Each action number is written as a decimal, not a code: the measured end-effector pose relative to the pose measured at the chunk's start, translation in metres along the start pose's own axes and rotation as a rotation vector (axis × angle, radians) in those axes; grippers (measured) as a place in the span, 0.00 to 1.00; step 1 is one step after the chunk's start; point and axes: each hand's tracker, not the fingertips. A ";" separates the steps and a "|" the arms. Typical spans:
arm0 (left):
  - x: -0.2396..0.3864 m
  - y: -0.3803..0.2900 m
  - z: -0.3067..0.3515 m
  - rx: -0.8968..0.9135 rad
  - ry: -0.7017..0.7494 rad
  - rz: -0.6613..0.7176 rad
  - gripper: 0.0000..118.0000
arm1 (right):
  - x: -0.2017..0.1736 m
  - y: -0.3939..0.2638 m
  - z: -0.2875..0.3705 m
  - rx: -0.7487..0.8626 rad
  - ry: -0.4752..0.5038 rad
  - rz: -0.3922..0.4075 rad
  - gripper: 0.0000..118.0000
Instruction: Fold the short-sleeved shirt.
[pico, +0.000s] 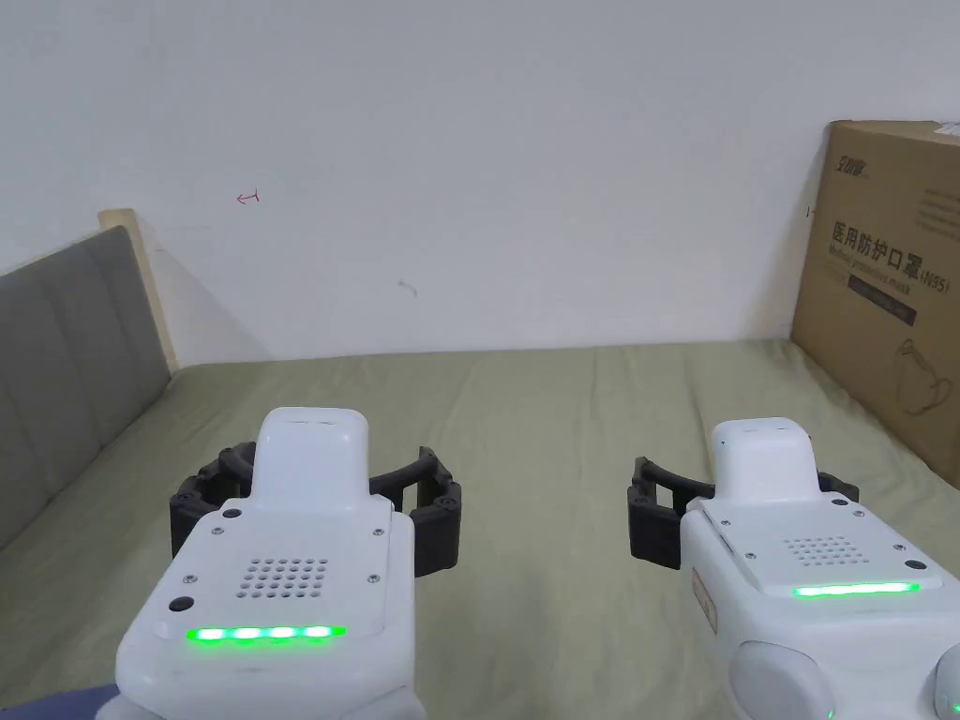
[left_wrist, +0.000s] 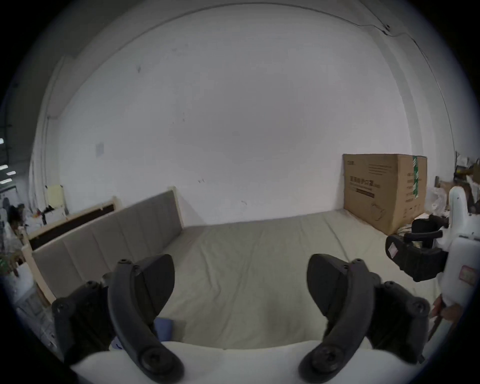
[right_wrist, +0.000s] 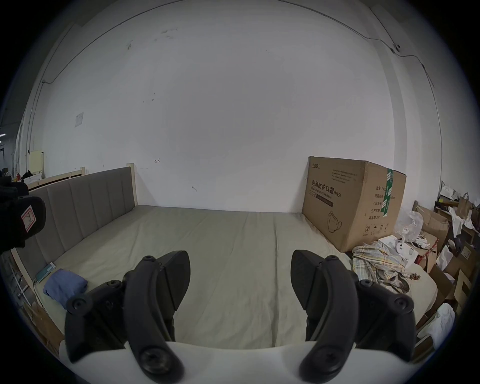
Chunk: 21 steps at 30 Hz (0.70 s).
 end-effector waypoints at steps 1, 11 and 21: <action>-0.001 0.001 0.000 -0.008 -0.014 0.009 0.87 | 0.000 0.000 0.000 -0.001 0.002 0.000 0.74; -0.008 -0.003 0.003 -0.021 -0.076 0.013 0.88 | 0.000 -0.003 -0.003 -0.013 0.000 0.000 0.74; -0.013 -0.002 -0.001 -0.038 -0.096 0.041 0.90 | -0.002 -0.005 -0.005 -0.019 0.001 0.008 0.74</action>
